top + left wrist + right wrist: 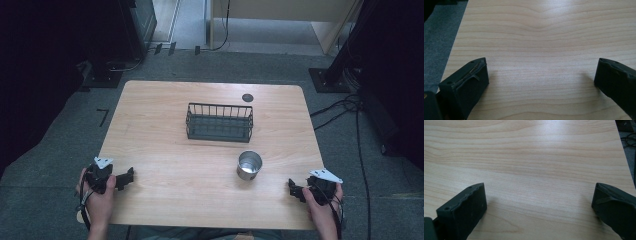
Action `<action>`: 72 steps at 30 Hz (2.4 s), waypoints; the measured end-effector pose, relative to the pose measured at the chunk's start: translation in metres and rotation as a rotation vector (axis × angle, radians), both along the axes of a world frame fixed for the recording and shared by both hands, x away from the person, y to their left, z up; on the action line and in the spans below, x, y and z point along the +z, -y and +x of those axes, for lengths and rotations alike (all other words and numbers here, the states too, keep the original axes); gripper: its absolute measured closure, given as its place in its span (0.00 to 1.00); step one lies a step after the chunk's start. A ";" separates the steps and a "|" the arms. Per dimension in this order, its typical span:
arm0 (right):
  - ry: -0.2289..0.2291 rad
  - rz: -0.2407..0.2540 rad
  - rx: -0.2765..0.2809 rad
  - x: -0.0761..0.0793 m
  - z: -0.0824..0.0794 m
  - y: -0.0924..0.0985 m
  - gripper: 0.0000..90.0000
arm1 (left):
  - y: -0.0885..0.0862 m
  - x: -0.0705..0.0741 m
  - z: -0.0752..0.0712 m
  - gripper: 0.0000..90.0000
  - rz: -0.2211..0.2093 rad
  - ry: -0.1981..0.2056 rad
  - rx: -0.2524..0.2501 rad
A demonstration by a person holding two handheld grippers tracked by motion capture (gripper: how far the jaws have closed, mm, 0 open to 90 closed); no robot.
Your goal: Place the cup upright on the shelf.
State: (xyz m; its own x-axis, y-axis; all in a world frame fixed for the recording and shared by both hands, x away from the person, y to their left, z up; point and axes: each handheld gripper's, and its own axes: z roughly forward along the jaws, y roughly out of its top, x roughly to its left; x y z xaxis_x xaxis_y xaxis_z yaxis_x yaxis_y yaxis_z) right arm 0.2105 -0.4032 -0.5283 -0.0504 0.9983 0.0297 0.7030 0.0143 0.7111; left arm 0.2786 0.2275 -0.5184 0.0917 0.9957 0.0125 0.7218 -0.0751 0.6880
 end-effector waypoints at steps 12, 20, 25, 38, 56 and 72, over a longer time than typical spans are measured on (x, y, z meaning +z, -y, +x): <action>0.003 -0.007 -0.015 0.001 -0.001 -0.002 0.00 | 0.000 0.000 0.000 0.00 0.000 0.000 0.000; 0.024 -0.002 0.029 0.005 -0.004 -0.018 0.00 | 0.000 0.000 0.000 0.00 0.000 0.000 0.000; 0.028 0.008 0.062 0.008 -0.004 -0.028 0.00 | 0.000 0.000 0.000 0.00 0.000 0.000 0.000; 0.045 0.042 0.133 0.014 -0.002 -0.053 0.00 | 0.000 0.000 0.000 0.00 0.000 0.000 0.000; 0.055 0.067 0.247 0.017 0.007 -0.095 0.00 | 0.000 0.000 0.000 0.00 0.000 0.000 0.000; 0.077 0.090 0.292 0.025 0.019 -0.118 0.00 | 0.000 0.000 0.000 0.00 0.000 0.000 0.000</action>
State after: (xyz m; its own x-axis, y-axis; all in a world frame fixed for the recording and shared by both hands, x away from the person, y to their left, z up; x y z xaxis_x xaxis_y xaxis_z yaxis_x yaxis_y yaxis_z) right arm 0.2293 -0.2849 -0.5032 -0.3401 0.9348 0.1024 0.6225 0.1422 0.7696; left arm 0.2787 0.2275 -0.5184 0.0913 0.9957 0.0123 0.7219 -0.0747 0.6880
